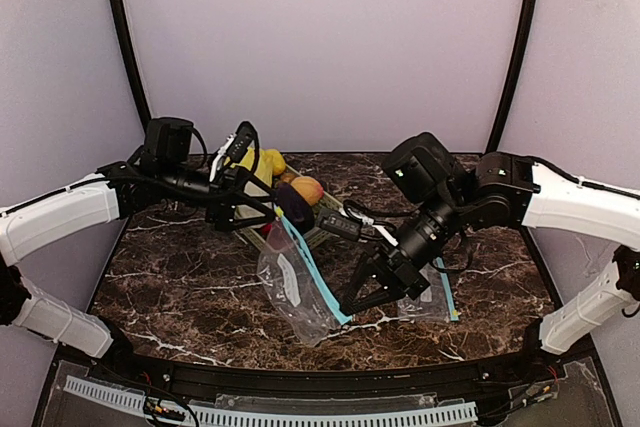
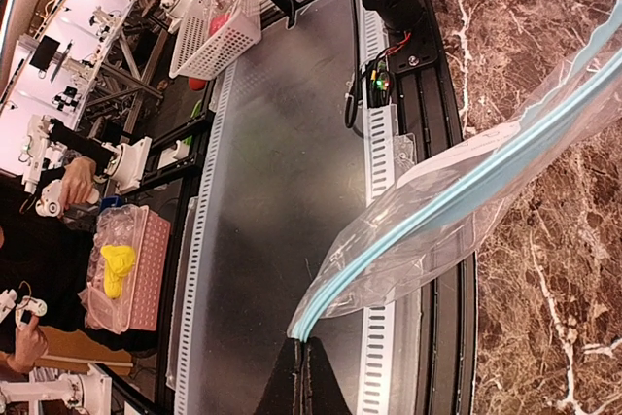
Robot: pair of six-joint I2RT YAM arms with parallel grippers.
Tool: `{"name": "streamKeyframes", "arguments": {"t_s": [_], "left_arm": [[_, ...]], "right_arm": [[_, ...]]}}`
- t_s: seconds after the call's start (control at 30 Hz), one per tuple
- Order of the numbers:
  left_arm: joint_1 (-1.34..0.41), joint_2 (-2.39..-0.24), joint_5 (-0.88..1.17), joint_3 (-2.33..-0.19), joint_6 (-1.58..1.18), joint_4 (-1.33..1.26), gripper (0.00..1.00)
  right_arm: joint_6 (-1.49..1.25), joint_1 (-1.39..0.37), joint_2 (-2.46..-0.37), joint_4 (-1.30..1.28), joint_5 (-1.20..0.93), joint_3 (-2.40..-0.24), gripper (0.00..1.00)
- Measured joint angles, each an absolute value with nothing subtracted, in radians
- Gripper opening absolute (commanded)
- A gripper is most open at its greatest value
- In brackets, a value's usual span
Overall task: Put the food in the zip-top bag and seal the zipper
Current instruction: Pass from the right arm to the left
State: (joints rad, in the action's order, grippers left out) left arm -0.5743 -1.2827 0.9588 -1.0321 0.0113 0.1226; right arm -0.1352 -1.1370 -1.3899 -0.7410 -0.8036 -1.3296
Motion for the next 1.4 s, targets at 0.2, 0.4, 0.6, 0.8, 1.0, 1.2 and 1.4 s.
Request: {"name": "streamKeyframes", "arguments": {"t_s": [0.2,0.4,0.6,0.8,1.0,1.2,1.4], "left_arm": [[-0.574,-1.283,1.017,-1.032,-0.030,0.098,0.68],[-0.576,-1.295,1.089,-1.032,-0.090,0.043,0.44],[-0.577,-1.299,1.122,-1.032,-0.117,0.008,0.48],[-0.581,-1.310,1.141,-1.032,-0.127,-0.002,0.69],[-0.591,-1.324,1.148,-1.032,-0.136,-0.003,0.63],[-0.594,-1.324,1.145,-1.032,-0.139,-0.009,0.69],[-0.594,-1.324,1.140,-1.032,-0.149,-0.022,0.46]], "right_arm": [[-0.135,-1.136,-1.390,-0.744,-0.814,-1.330,0.00],[-0.136,-1.134,-1.390,-0.744,-0.815,-1.330,0.00],[-0.139,-1.113,-1.379,-0.742,-0.815,-1.330,0.00],[-0.150,-1.090,-1.350,-0.726,-0.829,-1.329,0.00],[-0.155,-1.083,-1.343,-0.714,-0.842,-1.326,0.00],[-0.162,-1.077,-1.343,-0.701,-0.870,-1.311,0.00],[-0.163,-1.077,-1.343,-0.690,-0.885,-1.310,0.00]]}}
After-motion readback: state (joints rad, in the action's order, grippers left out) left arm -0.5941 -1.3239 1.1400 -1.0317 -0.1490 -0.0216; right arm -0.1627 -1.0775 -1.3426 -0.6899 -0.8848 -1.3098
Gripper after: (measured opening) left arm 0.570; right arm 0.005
